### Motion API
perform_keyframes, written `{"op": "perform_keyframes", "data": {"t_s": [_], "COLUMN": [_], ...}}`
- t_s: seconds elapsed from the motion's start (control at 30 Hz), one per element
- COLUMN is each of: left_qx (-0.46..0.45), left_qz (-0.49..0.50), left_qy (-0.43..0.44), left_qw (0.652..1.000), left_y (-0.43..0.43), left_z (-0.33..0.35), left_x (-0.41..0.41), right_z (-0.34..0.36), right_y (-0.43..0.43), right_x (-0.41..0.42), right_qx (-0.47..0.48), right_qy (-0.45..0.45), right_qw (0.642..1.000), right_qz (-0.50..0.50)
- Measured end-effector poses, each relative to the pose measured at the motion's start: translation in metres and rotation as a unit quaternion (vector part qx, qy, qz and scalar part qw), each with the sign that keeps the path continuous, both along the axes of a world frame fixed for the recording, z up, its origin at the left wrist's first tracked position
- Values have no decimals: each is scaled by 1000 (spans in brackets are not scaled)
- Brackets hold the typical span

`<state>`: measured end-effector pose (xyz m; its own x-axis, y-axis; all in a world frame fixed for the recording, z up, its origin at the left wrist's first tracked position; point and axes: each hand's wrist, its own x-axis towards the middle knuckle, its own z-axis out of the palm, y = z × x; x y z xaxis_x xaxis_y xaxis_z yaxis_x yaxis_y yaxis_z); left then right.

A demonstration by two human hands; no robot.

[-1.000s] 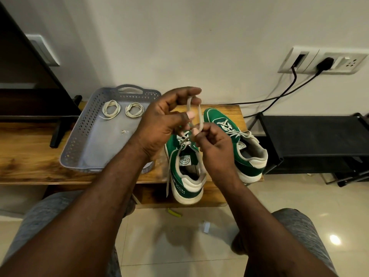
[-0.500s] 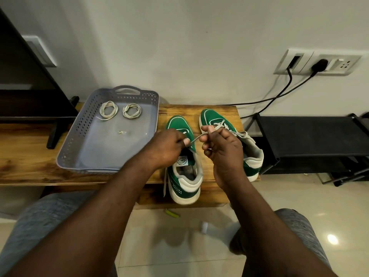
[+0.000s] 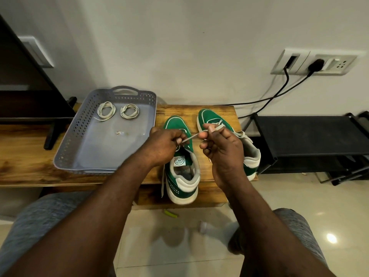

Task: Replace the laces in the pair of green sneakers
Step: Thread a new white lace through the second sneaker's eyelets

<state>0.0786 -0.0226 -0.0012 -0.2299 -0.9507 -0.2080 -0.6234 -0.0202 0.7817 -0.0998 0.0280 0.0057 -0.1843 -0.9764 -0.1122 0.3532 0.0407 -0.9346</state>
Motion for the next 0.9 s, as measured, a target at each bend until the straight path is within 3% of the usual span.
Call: {"op": "perform_keyframes", "data": {"t_s": [0.13, 0.23, 0.3, 0.37, 0.43, 0.53, 0.6, 0.7, 0.8, 0.9], "left_qx": [3, 8, 10, 11, 11, 13, -7, -32, -23, -11], "left_qz": [6, -2, -5, -9, -27, -48, -41, -15, -16, -25], "left_qy": [24, 50, 53, 48, 44, 42, 14, -10, 25, 60], "left_qw": [1000, 999, 999, 999, 999, 998, 999, 999, 999, 998], "left_y": [3, 4, 5, 5, 5, 7, 7, 4, 5, 8], "left_z": [9, 16, 18, 19, 19, 21, 18, 15, 21, 26], "left_x": [-4, -6, -6, -4, -3, -3, -1, 4, 6, 4], "right_z": [-3, -6, -13, -18, -20, -25, -27, -26, -21, -19], "right_y": [-2, -5, -5, -2, -1, -4, -4, -6, -7, -5], "right_x": [-3, -5, -6, -6, -3, 2, 6, 5, 2, 1], "right_qx": [20, 103, 149, 89, 6, -6, 36, 52, 31, 21], "right_qy": [10, 68, 164, 305, 426, 535, 527, 434, 353, 308], "right_qw": [1000, 990, 963, 931, 893, 845, 846, 894, 929, 941], "right_qz": [-4, -73, -152, -181, -143, 2, 75, 94, 104, 139]}}
